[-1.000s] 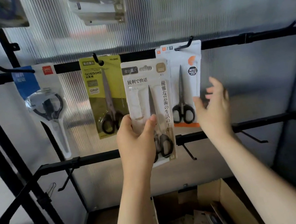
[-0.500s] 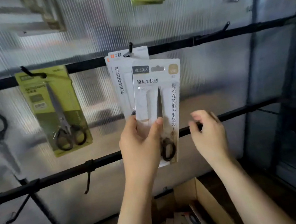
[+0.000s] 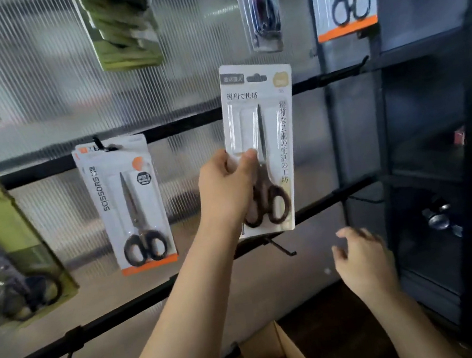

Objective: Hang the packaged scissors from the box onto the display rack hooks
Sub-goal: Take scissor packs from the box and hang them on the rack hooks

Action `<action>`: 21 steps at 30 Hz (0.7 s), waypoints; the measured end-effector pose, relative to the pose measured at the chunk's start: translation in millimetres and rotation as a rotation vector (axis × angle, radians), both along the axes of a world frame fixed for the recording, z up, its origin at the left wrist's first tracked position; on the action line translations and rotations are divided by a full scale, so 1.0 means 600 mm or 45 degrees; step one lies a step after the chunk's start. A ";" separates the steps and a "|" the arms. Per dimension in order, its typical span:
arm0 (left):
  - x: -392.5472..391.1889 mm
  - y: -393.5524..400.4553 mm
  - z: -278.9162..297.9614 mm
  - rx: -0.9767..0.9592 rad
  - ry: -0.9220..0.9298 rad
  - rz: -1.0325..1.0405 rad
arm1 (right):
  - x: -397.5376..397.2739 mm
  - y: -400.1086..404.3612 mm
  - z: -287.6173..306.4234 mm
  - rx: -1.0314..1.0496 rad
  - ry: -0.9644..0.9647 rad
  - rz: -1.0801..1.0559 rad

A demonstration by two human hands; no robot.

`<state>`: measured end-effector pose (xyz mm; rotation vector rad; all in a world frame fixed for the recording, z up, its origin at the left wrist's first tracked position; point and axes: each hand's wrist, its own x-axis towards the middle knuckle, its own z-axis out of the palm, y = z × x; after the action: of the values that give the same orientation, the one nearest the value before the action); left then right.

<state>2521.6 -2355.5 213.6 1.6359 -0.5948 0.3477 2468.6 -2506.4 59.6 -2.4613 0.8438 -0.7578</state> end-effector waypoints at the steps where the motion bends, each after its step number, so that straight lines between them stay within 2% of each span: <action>1: 0.004 -0.007 0.002 -0.012 0.009 0.020 | 0.000 -0.004 -0.003 0.005 -0.004 0.006; 8: 0.017 -0.032 -0.002 -0.008 0.041 0.111 | 0.009 -0.012 -0.014 0.032 -0.055 0.054; 16: 0.025 -0.039 -0.005 -0.006 0.040 0.172 | 0.037 0.018 -0.022 0.054 -0.324 0.195; 21: 0.028 -0.036 -0.008 -0.073 0.008 0.181 | 0.044 0.021 -0.025 0.045 -0.363 0.199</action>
<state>2538.4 -2377.2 209.0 1.6277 -0.4608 0.4599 2495.0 -2494.0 44.7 -2.2835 0.5479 -0.9959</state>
